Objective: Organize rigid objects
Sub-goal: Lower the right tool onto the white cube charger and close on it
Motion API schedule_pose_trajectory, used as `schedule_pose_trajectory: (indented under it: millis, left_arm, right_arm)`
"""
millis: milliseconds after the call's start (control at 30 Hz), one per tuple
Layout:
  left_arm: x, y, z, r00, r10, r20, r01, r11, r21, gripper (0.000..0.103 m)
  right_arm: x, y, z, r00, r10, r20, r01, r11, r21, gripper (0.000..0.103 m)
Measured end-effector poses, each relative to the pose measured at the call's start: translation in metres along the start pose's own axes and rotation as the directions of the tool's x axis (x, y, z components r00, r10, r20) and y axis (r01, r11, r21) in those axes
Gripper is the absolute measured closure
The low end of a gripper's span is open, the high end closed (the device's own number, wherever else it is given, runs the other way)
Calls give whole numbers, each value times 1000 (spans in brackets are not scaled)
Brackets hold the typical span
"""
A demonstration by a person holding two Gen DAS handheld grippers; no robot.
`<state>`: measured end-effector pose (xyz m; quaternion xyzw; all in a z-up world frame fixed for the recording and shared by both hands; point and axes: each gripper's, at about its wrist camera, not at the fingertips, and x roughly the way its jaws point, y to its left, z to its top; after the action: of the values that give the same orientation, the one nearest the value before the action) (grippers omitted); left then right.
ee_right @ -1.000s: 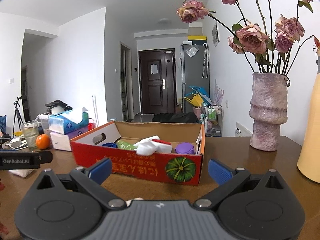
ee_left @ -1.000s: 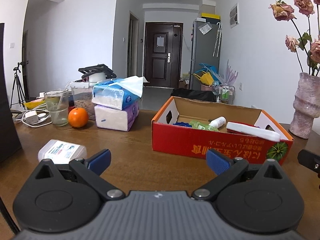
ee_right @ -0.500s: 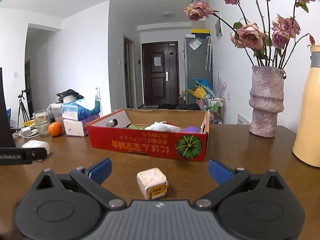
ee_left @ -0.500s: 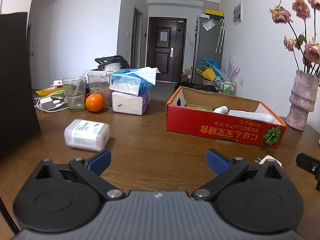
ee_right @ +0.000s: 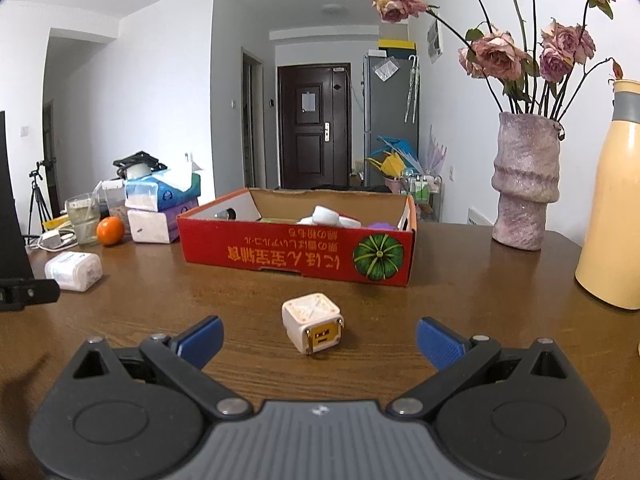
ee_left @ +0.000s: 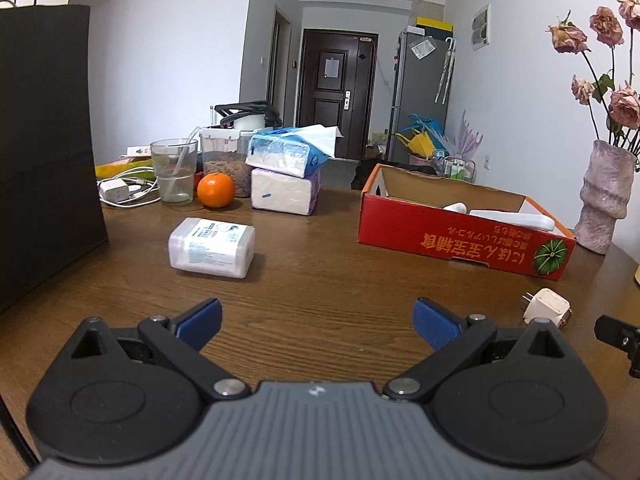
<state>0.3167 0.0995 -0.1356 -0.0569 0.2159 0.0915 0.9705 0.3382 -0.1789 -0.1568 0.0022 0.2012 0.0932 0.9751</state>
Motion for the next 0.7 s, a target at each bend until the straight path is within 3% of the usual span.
schedule_pose_trajectory:
  millis: [300,700]
  left_arm:
    - [13,11,1,999,-17,-48,17,1000,-2,0]
    - [22,16,5,999,0,-54,-1,1000,-19,0]
  right_arm:
    - [20,5,-1,998,-5,-60,6,1000,10,0]
    - [74,4,7,986,-47,-160,46,999,-7,5]
